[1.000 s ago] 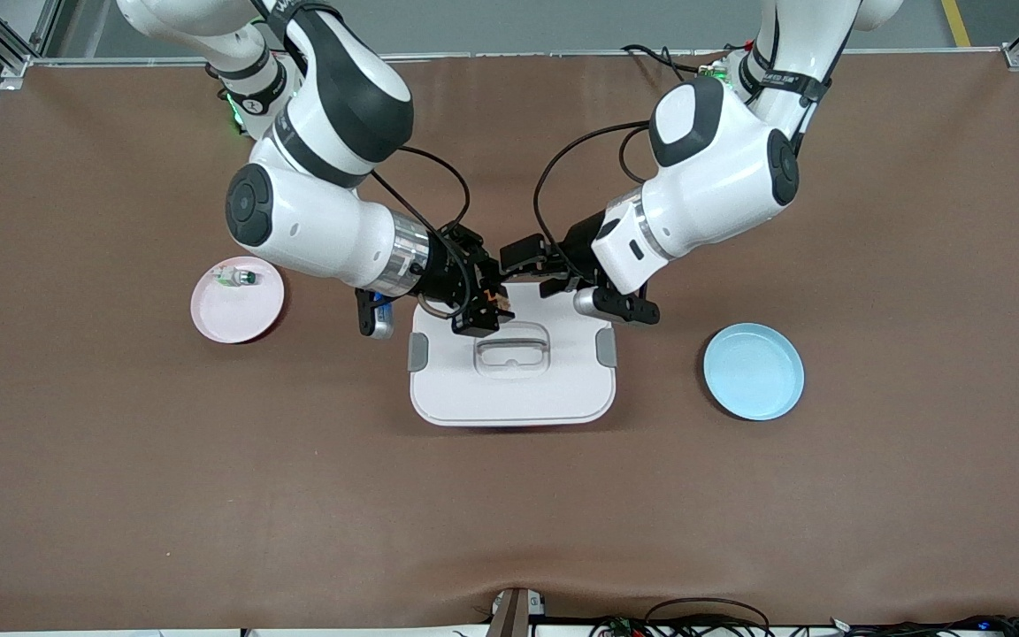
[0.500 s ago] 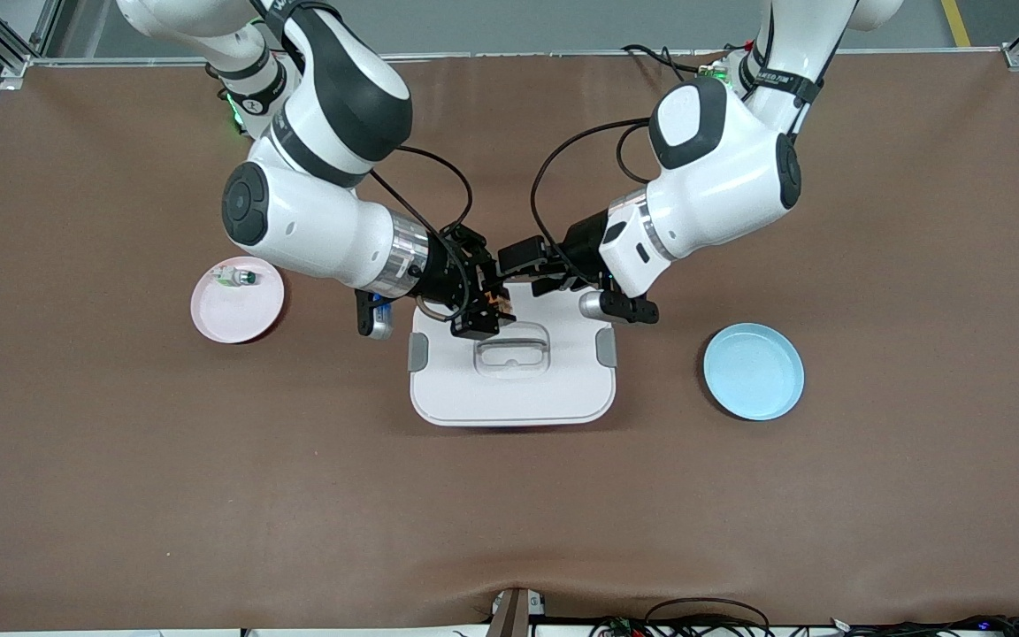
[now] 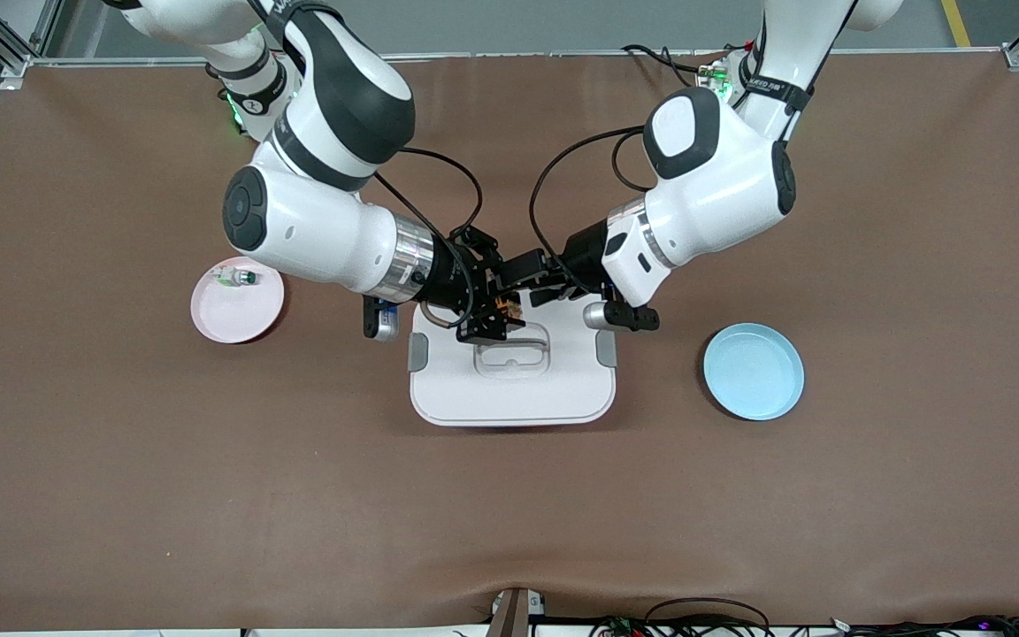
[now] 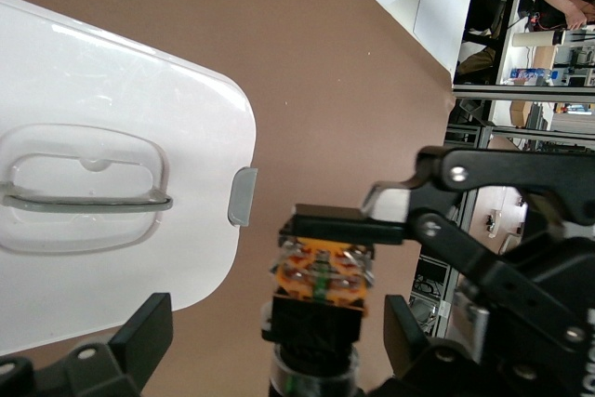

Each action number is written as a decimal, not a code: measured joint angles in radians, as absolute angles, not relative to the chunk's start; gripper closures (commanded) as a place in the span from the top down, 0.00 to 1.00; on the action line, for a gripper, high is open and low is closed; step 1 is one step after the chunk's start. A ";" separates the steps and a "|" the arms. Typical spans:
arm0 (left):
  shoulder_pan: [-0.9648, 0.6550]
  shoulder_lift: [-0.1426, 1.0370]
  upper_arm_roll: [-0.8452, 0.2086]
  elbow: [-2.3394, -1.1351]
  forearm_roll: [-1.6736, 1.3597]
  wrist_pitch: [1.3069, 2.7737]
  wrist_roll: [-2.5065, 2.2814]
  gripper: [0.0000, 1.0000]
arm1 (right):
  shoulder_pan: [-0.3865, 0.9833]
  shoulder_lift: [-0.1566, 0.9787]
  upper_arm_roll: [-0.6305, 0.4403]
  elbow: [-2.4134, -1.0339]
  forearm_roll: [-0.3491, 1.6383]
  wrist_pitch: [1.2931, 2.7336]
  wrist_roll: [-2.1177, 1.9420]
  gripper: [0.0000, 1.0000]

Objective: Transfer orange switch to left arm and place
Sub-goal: 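Close the left gripper on the switch above the white box, then open the right gripper and pull the left gripper away holding the switch, then carry the switch with the left gripper over the blue dish while the right gripper retracts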

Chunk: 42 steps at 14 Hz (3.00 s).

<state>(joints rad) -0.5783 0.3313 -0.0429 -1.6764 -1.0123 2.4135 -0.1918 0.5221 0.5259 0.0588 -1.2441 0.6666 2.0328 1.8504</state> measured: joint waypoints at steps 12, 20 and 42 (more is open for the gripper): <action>-0.581 0.333 -0.045 -1.662 -1.015 2.416 -0.192 0.13 | 0.528 0.543 0.060 -1.236 0.687 2.033 1.855 0.00; -0.581 0.337 -0.044 -1.662 -1.015 2.416 -0.182 0.00 | 0.528 0.550 0.060 -1.231 0.690 2.032 1.855 0.86; -0.422 0.182 -0.034 -1.652 -0.569 2.037 -0.184 0.00 | 0.386 0.558 0.044 -1.147 0.605 1.768 1.604 1.00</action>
